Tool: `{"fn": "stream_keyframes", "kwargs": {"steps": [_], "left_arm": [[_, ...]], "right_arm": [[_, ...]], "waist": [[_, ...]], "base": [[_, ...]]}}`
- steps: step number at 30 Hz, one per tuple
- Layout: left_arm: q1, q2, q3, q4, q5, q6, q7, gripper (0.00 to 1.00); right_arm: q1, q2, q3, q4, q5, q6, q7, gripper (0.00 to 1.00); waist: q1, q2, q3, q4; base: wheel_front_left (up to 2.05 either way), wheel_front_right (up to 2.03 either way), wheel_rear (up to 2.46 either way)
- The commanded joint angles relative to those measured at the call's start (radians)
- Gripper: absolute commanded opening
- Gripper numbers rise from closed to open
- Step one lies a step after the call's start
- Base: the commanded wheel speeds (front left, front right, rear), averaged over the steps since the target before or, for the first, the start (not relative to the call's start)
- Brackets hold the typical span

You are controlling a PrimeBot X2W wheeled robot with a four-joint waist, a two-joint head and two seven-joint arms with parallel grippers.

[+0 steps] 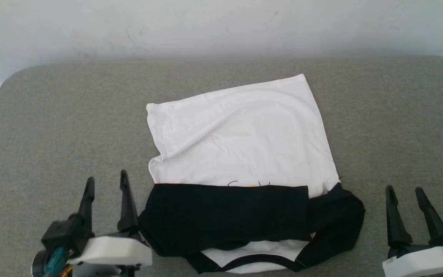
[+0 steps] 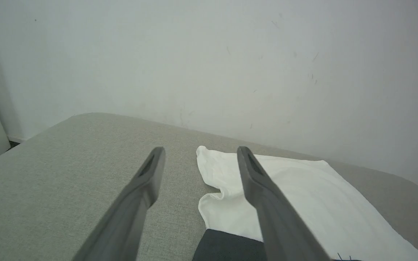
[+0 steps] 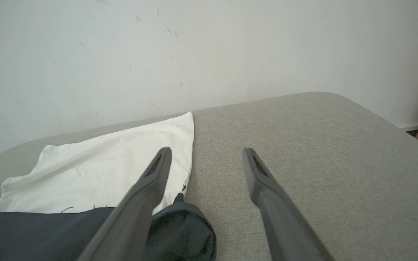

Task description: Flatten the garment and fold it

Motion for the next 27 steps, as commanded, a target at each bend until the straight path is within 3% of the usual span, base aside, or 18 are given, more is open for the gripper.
{"fn": "stream_keyframes", "kwargs": {"steps": [1, 5, 10, 16, 27], "left_arm": [[0.016, -0.008, 0.013, -0.009, 0.007, 0.004, -0.004, 1.0], [0.032, -0.011, 0.07, -0.029, 0.028, -0.036, -0.005, 1.0], [-0.085, 0.039, 0.075, -0.009, 0.043, -0.103, 0.024, 1.0], [-0.348, 0.112, 0.033, 0.131, 0.062, -0.166, 0.236, 1.0], [-0.729, 0.069, -0.066, 0.512, 0.035, -0.265, 0.559, 1.0]], "right_arm": [[0.006, 0.002, -0.002, -0.007, -0.005, -0.001, 0.002, 1.0], [-0.006, 0.002, -0.004, -0.026, -0.008, -0.001, 0.006, 1.0], [-0.034, 0.002, -0.001, -0.044, -0.011, -0.001, 0.005, 1.0], [-0.064, 0.002, 0.009, -0.046, -0.012, -0.001, 0.001, 1.0], [-0.111, 0.002, 0.018, -0.043, -0.021, -0.001, -0.006, 1.0]], "waist": [[0.0001, 0.0, 0.014, 0.004], [0.0001, 0.0, 0.057, 0.009], [0.0001, 0.0, 0.115, 0.01], [0.0001, 0.0, 0.182, 0.008], [0.0001, 0.0, 0.289, -0.026]], "base": [[0.0, 0.0, 0.0], [0.0, 0.0, 0.0], [0.0, 0.0, 0.0], [0.0, 0.0, 0.0], [0.0, 0.0, 0.0]]}}
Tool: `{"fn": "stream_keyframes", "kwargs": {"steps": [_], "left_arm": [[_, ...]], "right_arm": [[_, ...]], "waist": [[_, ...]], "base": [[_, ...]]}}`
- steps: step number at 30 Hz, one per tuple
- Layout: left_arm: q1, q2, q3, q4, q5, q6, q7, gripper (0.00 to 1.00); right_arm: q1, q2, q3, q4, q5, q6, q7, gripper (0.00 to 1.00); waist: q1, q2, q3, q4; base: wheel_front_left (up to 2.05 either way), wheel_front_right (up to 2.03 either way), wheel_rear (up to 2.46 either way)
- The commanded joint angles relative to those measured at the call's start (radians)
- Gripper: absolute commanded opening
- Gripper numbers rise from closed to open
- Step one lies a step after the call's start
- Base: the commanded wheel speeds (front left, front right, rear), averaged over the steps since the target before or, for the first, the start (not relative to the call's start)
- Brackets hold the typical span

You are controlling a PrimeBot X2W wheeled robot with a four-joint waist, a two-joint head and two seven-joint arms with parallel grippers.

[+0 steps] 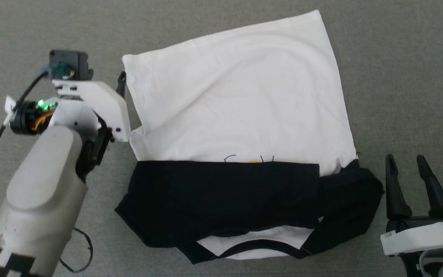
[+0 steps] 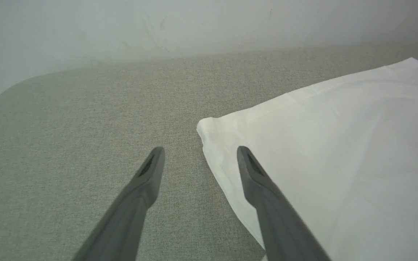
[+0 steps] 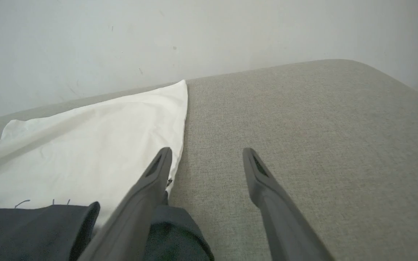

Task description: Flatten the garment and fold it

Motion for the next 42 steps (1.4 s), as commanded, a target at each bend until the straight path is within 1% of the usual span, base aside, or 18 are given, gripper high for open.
{"fn": "stream_keyframes", "kwargs": {"steps": [1, 6, 10, 14, 17, 20, 26, 27, 29, 31, 37, 39, 42], "left_arm": [[-0.032, -0.002, -0.005, 0.022, -0.005, -0.012, 0.017, 1.0], [-0.119, -0.016, -0.022, 0.123, -0.017, -0.037, 0.093, 1.0], [-0.172, -0.036, -0.02, 0.185, -0.027, -0.033, 0.114, 1.0], [-0.213, -0.052, -0.007, 0.243, -0.034, -0.012, 0.114, 1.0], [-0.236, -0.059, 0.003, 0.278, -0.042, -0.005, 0.106, 1.0], [-0.254, -0.06, 0.009, 0.303, -0.048, -0.009, 0.097, 1.0], [-0.27, -0.07, 0.008, 0.332, -0.067, -0.033, 0.103, 1.0], [-0.273, -0.073, 0.006, 0.334, -0.067, -0.039, 0.097, 0.59], [-0.277, -0.076, -0.002, 0.342, -0.065, -0.051, 0.087, 0.0], [-0.278, -0.081, -0.008, 0.351, -0.07, -0.067, 0.085, 0.0], [-0.289, -0.078, -0.01, 0.365, -0.073, -0.091, 0.052, 0.0], [-0.291, -0.077, -0.006, 0.362, -0.08, -0.103, 0.036, 0.0], [-0.292, -0.069, -0.006, 0.351, -0.086, -0.124, 0.021, 0.0]], "right_arm": [[-0.016, 0.002, 0.002, -0.004, -0.006, -0.001, -0.004, 1.0], [-0.026, 0.002, 0.001, -0.01, -0.014, -0.001, 0.0, 1.0], [-0.03, 0.002, 0.005, -0.019, -0.024, -0.001, 0.007, 1.0], [-0.036, 0.002, 0.008, -0.035, -0.037, -0.001, 0.018, 1.0], [-0.041, 0.002, 0.008, -0.047, -0.043, -0.001, 0.026, 1.0], [-0.043, 0.002, 0.008, -0.057, -0.049, -0.001, 0.032, 1.0], [-0.045, 0.002, 0.004, -0.062, -0.048, -0.001, 0.033, 1.0], [-0.046, 0.002, 0.004, -0.061, -0.047, -0.001, 0.032, 1.0], [-0.049, 0.002, 0.006, -0.058, -0.046, -0.001, 0.03, 1.0], [-0.054, 0.002, 0.007, -0.054, -0.044, -0.001, 0.028, 1.0], [-0.075, 0.002, 0.006, -0.058, -0.031, -0.001, 0.02, 1.0], [-0.101, 0.002, -0.003, -0.083, -0.018, -0.001, 0.037, 1.0], [-0.178, 0.002, -0.013, -0.16, -0.032, -0.001, 0.094, 1.0]], "waist": [[-0.0003, 0.0, 0.037, -0.019], [-0.0003, 0.0, 0.078, -0.03], [-0.0003, 0.0, 0.104, -0.032], [-0.0003, 0.0, 0.124, -0.035], [-0.0003, 0.0, 0.136, -0.04], [-0.0003, 0.0, 0.148, -0.046], [-0.0003, 0.0, 0.164, -0.054], [-0.0003, 0.0, 0.167, -0.055], [-0.0003, 0.0, 0.17, -0.057], [-0.0003, 0.0, 0.17, -0.058], [-0.0003, 0.0, 0.162, -0.059], [-0.0003, 0.0, 0.157, -0.056], [-0.0003, 0.0, 0.154, -0.052]], "base": [[0.0, 0.0, 0.0], [0.0, 0.0, 0.0], [0.0, 0.0, 0.0], [0.0, 0.0, 0.0], [0.0, 0.0, 0.0], [0.0, 0.0, 0.0], [0.0, 0.0, 0.0], [0.0, 0.0, 0.0], [0.0, 0.0, 0.0], [0.0, 0.0, 0.0], [0.0, 0.0, 0.0], [0.0, 0.0, 0.0], [0.0, 0.0, 0.0]]}}
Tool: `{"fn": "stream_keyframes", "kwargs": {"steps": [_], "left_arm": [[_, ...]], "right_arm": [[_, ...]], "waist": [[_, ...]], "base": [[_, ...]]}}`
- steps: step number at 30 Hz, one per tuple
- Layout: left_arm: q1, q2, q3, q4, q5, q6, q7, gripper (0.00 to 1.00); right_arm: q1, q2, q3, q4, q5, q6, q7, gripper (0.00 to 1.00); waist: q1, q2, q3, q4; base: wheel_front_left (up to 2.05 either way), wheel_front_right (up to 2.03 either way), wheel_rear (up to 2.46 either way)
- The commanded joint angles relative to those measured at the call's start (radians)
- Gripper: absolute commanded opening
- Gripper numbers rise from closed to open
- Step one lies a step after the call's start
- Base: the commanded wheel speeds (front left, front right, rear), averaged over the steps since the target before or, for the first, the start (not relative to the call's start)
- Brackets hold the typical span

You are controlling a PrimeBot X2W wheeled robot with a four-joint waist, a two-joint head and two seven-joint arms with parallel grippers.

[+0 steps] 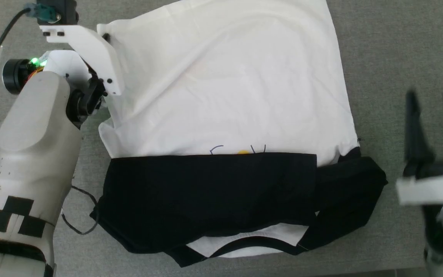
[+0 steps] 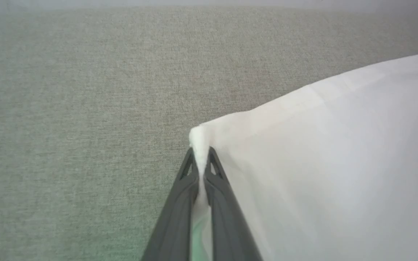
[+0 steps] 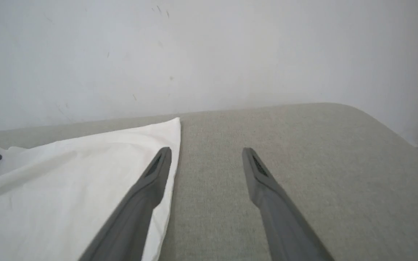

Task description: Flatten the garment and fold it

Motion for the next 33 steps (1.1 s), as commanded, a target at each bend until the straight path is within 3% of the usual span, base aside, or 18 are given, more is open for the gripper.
{"fn": "stream_keyframes", "kwargs": {"steps": [1, 5, 9, 15, 25, 33], "left_arm": [[-0.005, 0.005, 0.003, -0.006, -0.012, -0.006, -0.013, 0.0], [-0.011, 0.019, -0.001, -0.03, -0.01, -0.022, -0.025, 0.0], [-0.021, 0.023, -0.005, -0.06, -0.013, -0.032, -0.022, 0.0], [-0.038, 0.021, -0.013, -0.107, -0.016, -0.038, -0.01, 0.0], [-0.067, 0.004, -0.038, -0.209, -0.018, -0.051, 0.012, 0.0], [-0.089, -0.024, -0.059, -0.29, -0.025, -0.062, 0.018, 0.0]], "right_arm": [[-0.075, 0.002, -0.002, -0.048, -0.011, -0.001, 0.036, 1.0], [-0.255, -0.014, 0.012, -0.138, -0.023, -0.001, 0.183, 1.0], [-0.458, -0.067, 0.022, -0.12, 0.007, -0.001, 0.369, 1.0], [-0.714, -0.124, 0.027, 0.073, 0.033, -0.001, 0.586, 1.0], [-0.989, -0.059, -0.068, 0.46, -0.06, -0.001, 0.855, 1.0], [-1.089, -0.034, -0.124, 0.576, -0.164, -0.001, 0.992, 1.0]], "waist": [[0.0, 0.0, -0.001, 0.003], [0.0, 0.0, 0.008, 0.01], [0.0, 0.0, 0.023, 0.019], [0.0, 0.0, 0.047, 0.035], [0.0, 0.0, 0.104, 0.102], [0.0, 0.0, 0.163, 0.166]], "base": [[0.0, 0.0, 0.0], [0.0, 0.0, 0.0], [0.0, 0.0, 0.0], [0.0, 0.0, 0.0], [0.0, 0.0, 0.0], [0.0, 0.0, 0.0]]}}
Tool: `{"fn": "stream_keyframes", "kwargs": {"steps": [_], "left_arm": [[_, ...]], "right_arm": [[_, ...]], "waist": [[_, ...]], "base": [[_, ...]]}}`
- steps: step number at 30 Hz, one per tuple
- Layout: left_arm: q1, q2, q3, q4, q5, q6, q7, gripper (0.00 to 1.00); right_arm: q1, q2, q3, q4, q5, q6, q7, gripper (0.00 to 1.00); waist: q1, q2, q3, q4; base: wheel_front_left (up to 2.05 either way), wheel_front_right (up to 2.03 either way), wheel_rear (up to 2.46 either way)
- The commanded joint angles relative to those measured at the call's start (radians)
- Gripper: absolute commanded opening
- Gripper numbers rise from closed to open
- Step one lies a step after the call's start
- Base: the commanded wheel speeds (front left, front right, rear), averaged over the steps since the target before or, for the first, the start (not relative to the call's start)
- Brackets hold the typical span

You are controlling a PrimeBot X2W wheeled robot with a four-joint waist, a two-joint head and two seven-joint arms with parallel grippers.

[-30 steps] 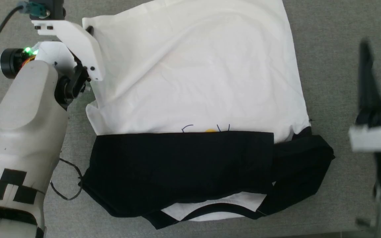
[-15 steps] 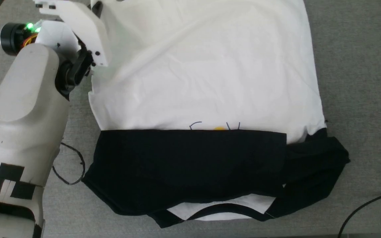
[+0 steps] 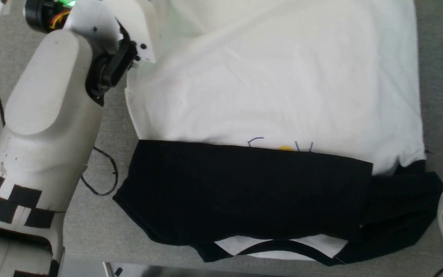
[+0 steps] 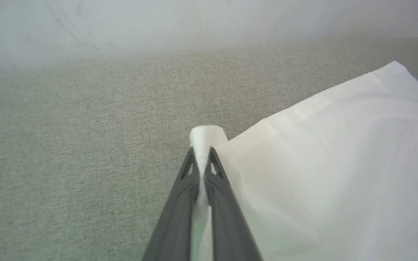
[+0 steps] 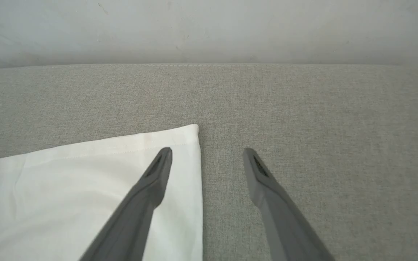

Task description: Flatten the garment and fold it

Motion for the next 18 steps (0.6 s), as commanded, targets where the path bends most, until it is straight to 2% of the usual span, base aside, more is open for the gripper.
{"fn": "stream_keyframes", "kwargs": {"steps": [1, 8, 18], "left_arm": [[-0.016, -0.007, -0.005, -0.01, -0.005, -0.008, 0.001, 0.0], [-0.022, -0.028, -0.015, -0.038, -0.016, -0.011, 0.0, 0.0], [-0.031, -0.043, -0.016, -0.034, -0.031, -0.01, -0.009, 0.0]], "right_arm": [[-0.015, 0.003, -0.006, 0.007, -0.012, -0.001, 0.005, 1.0], [-0.03, 0.008, -0.063, 0.04, -0.086, -0.001, 0.02, 1.0], [-0.037, 0.017, -0.089, 0.063, -0.123, -0.001, 0.02, 1.0]], "waist": [[-0.0001, 0.0, 0.033, 0.037], [-0.0001, 0.0, 0.068, 0.076], [-0.0001, 0.0, 0.089, 0.099]], "base": [[0.0, 0.0, 0.0], [0.0, 0.0, 0.0], [0.0, 0.0, 0.0]]}}
